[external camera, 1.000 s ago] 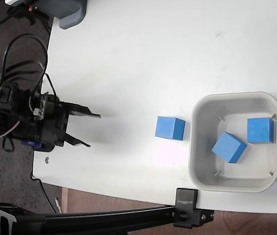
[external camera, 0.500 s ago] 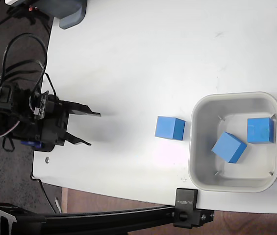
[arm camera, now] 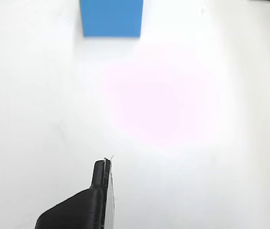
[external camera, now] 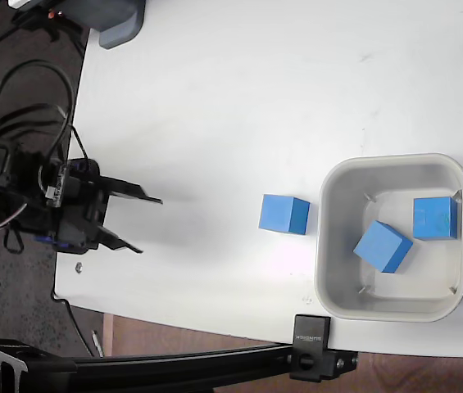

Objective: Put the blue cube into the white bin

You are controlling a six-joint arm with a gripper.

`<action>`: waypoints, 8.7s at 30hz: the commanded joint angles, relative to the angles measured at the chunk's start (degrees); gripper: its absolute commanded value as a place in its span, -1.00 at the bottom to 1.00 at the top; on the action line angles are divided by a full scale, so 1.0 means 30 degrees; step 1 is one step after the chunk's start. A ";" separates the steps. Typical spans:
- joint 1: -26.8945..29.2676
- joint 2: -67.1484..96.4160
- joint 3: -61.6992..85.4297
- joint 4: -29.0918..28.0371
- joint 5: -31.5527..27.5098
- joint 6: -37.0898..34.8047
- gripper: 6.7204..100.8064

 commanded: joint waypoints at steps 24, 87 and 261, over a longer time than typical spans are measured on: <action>0.0205 -2.0889 -1.3213 -0.8437 -0.1816 0.1494 0.98; 0.1934 -2.5225 -1.3535 -1.2363 -0.3896 0.0381 -0.02; -0.1289 0.1875 0.1201 -0.0088 -0.0820 -0.0645 0.99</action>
